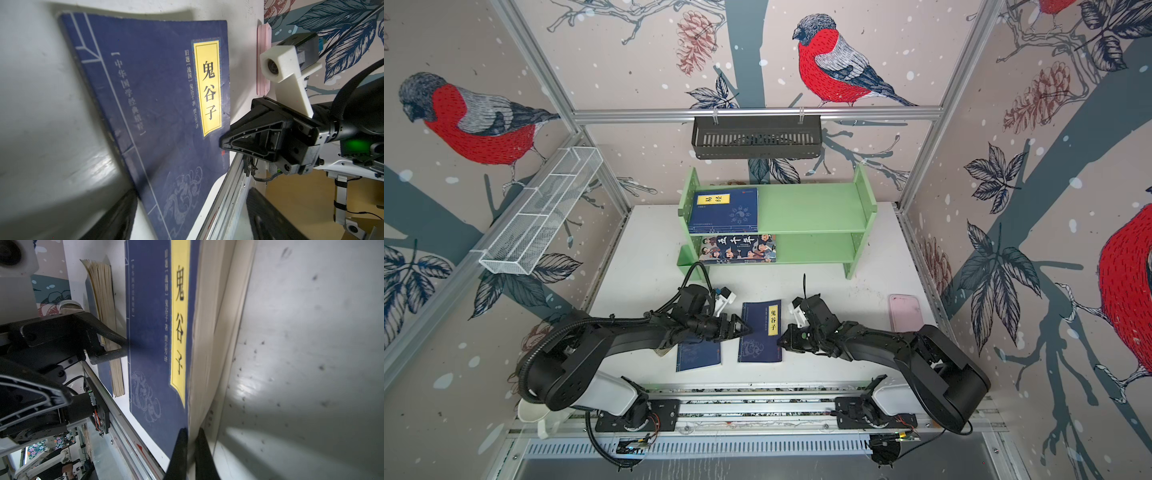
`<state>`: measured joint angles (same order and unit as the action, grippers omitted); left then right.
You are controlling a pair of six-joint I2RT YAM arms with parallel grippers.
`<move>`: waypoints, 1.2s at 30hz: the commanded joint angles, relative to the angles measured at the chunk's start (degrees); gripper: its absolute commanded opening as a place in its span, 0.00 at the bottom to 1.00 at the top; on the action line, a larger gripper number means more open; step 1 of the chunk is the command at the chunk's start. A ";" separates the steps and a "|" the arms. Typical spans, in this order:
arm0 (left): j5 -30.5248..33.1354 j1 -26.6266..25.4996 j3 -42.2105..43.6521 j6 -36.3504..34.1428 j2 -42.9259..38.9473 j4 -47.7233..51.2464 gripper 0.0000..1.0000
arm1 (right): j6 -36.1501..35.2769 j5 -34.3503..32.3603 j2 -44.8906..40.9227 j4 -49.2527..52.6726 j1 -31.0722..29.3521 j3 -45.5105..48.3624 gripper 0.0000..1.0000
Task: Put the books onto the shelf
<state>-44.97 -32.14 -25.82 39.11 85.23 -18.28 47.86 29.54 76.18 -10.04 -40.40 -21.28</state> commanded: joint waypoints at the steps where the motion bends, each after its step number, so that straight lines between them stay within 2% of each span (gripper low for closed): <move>1: -2.07 -0.30 -0.32 -0.90 -1.22 -0.66 0.83 | -0.28 2.29 -1.98 -3.04 0.78 0.60 0.01; 11: -0.91 2.47 -1.42 -3.14 -4.69 3.21 0.87 | -1.83 8.08 -11.28 -2.02 5.28 2.36 0.00; 18: -3.92 3.49 -0.20 -1.43 -5.78 0.70 0.89 | -3.62 12.11 -13.95 -0.72 5.94 1.27 0.00; 24: -4.09 3.92 0.14 -0.96 -6.07 0.63 0.90 | -4.52 14.39 -17.07 0.02 6.21 -0.24 0.00; 31: -11.07 4.46 1.64 8.85 -6.26 -11.28 0.81 | -5.56 17.69 -19.68 0.10 6.21 -1.63 0.00; 36: -14.96 4.63 1.62 14.13 -8.22 -17.35 0.63 | -5.32 19.67 -20.09 -0.92 6.21 -1.75 0.00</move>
<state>-55.61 -27.73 -23.92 48.42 77.95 -27.73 43.31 46.39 56.38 -8.95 -34.09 -22.74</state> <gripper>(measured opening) 0.637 0.079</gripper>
